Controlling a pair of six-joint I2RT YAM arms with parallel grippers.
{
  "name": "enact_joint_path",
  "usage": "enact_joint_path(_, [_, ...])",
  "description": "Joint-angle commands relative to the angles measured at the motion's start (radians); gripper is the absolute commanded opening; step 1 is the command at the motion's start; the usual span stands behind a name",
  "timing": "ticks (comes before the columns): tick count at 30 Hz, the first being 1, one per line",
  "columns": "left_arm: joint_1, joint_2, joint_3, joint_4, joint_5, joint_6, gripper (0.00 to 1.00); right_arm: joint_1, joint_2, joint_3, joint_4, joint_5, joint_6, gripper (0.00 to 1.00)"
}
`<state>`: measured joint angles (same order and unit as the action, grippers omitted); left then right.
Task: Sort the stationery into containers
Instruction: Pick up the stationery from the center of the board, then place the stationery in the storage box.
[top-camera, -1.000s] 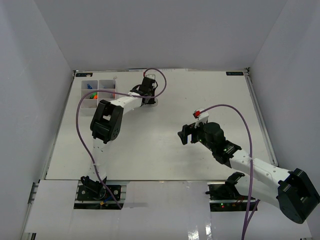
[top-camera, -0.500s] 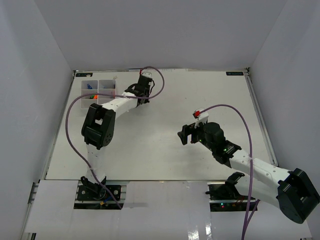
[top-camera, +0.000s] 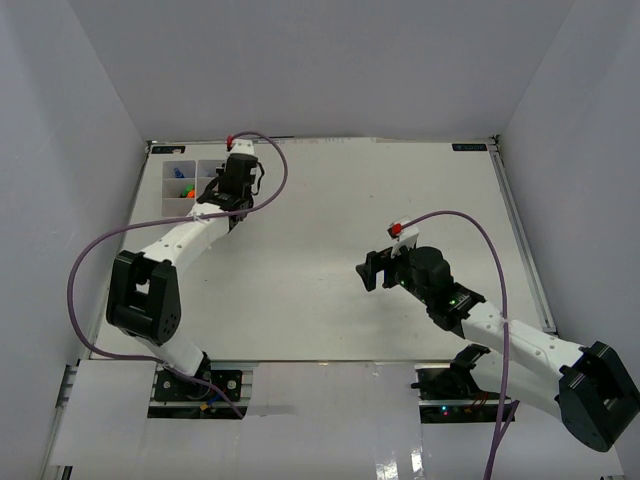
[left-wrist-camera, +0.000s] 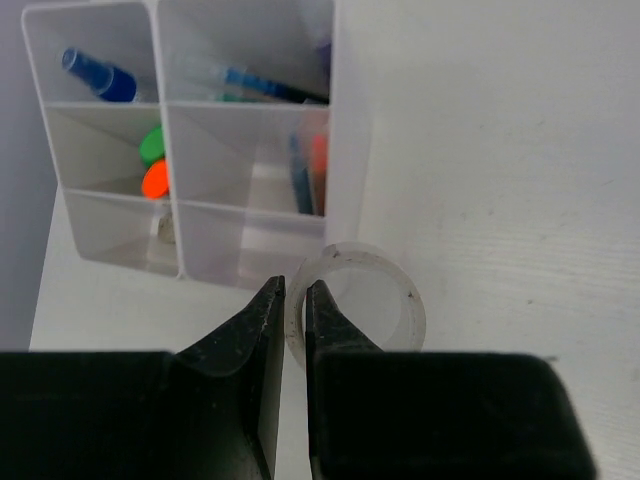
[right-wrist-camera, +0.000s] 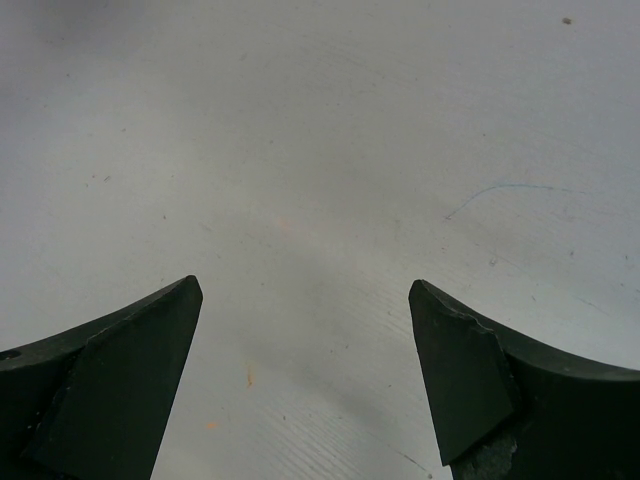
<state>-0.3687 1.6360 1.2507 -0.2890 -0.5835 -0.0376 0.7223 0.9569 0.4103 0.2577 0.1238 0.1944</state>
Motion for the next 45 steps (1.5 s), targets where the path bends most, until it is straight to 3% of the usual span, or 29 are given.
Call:
enact_joint_path(1, [0.031,-0.102,-0.088,0.013,0.002,0.005,0.12,0.002,-0.012,-0.004,0.034,-0.013,-0.013,0.91])
enact_joint_path(12, [0.155,-0.150,-0.177,0.067,-0.022,0.016,0.11,0.002,-0.007,-0.001,0.032,-0.042,-0.019,0.91])
enact_joint_path(24, [0.198,-0.123,-0.197,0.152,-0.002,0.004,0.10,0.002,-0.012,-0.004,0.032,-0.065,-0.027,0.91])
enact_joint_path(27, [0.201,-0.105,-0.214,0.206,-0.038,0.016,0.09,0.002,-0.007,-0.004,0.034,-0.067,-0.029,0.91])
enact_joint_path(31, [0.201,-0.102,-0.284,0.411,-0.032,0.087,0.09,0.002,-0.009,-0.002,0.034,-0.073,-0.032,0.91])
enact_joint_path(45, [0.218,-0.104,-0.438,0.731,0.034,0.212,0.08,0.002,-0.001,-0.005,0.040,-0.082,-0.039,0.91])
